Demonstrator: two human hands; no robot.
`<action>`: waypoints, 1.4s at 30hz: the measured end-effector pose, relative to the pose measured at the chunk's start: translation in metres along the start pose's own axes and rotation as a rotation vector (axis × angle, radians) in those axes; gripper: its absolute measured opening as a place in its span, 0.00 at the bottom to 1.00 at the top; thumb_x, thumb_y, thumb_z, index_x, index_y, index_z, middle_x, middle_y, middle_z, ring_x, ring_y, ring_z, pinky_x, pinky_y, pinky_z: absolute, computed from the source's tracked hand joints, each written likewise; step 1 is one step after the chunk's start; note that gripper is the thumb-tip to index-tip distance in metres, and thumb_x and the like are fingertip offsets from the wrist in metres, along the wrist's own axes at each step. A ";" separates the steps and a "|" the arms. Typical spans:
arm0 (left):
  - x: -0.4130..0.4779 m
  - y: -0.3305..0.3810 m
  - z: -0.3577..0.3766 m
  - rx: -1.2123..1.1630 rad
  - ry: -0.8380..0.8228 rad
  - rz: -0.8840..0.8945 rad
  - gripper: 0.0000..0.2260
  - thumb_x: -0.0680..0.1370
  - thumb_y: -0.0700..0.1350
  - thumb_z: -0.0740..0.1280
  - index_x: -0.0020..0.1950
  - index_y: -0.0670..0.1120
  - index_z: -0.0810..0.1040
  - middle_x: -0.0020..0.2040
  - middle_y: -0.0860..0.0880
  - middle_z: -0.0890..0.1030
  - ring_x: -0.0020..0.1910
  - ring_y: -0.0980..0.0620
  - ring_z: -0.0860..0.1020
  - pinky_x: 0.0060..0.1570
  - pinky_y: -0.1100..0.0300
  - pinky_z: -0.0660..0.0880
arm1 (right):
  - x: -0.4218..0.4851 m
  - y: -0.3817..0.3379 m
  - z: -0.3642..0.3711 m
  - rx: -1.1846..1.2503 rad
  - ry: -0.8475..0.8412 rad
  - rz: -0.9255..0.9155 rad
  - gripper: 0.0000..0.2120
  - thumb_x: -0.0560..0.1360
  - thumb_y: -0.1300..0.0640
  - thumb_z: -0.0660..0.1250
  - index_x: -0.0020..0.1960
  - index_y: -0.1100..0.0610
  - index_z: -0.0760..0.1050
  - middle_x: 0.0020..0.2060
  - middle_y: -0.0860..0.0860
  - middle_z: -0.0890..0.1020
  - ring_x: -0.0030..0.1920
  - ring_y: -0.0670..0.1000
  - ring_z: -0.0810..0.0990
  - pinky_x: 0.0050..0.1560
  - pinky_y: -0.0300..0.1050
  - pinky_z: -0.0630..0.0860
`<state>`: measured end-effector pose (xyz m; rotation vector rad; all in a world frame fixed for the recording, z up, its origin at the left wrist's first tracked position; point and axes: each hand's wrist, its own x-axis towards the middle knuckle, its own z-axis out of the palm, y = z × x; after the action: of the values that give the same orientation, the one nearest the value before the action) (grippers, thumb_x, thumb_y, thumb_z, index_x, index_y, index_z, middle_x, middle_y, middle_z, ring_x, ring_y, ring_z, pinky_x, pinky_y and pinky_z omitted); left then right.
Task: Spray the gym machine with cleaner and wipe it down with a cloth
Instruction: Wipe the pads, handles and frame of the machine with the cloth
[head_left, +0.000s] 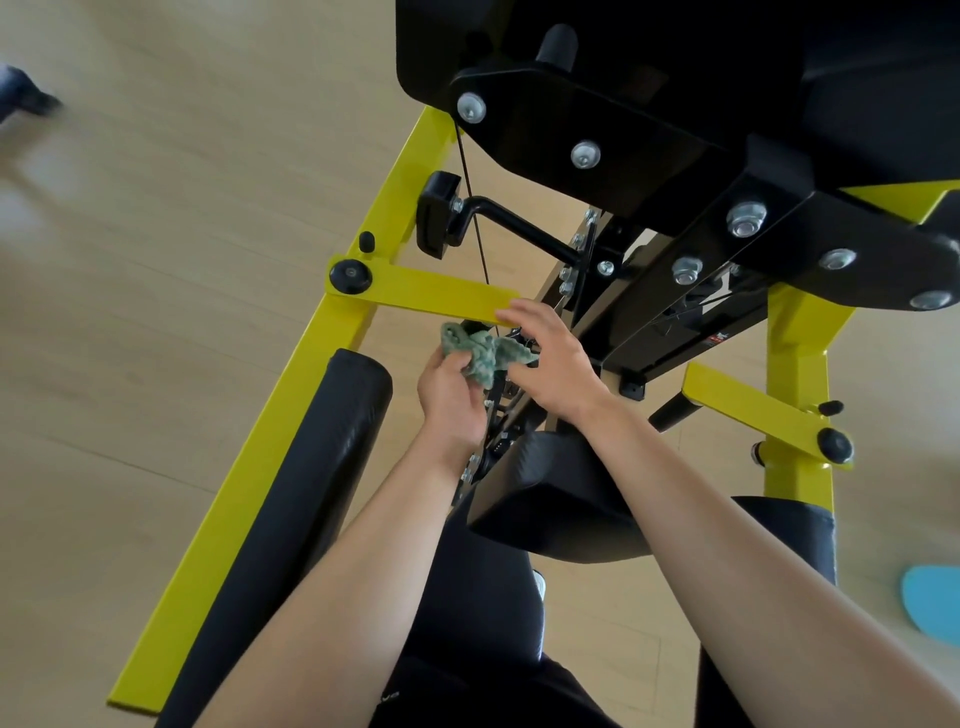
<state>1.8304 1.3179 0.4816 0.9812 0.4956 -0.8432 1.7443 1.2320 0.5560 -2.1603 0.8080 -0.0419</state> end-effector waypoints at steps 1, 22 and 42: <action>0.002 -0.002 -0.002 0.028 0.002 -0.038 0.15 0.84 0.33 0.59 0.71 0.39 0.74 0.62 0.41 0.80 0.53 0.50 0.81 0.43 0.64 0.80 | 0.000 0.000 0.000 0.007 -0.002 0.002 0.30 0.74 0.67 0.68 0.74 0.50 0.73 0.76 0.46 0.67 0.74 0.47 0.67 0.72 0.42 0.65; 0.016 0.001 0.018 -0.356 -0.020 -0.347 0.12 0.87 0.38 0.57 0.64 0.34 0.76 0.69 0.37 0.77 0.72 0.45 0.75 0.65 0.58 0.73 | 0.006 0.010 0.001 0.036 0.000 0.011 0.33 0.75 0.69 0.65 0.77 0.47 0.70 0.79 0.43 0.63 0.77 0.47 0.65 0.75 0.48 0.69; 0.022 -0.001 0.002 0.488 0.005 0.329 0.11 0.84 0.41 0.59 0.51 0.44 0.82 0.46 0.46 0.83 0.43 0.52 0.80 0.43 0.62 0.74 | 0.008 0.008 0.002 0.052 0.042 0.050 0.33 0.73 0.71 0.63 0.73 0.44 0.73 0.76 0.44 0.68 0.76 0.51 0.67 0.75 0.65 0.64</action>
<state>1.8429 1.3070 0.4670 1.4665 0.1196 -0.6728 1.7474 1.2252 0.5471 -2.0955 0.8754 -0.0821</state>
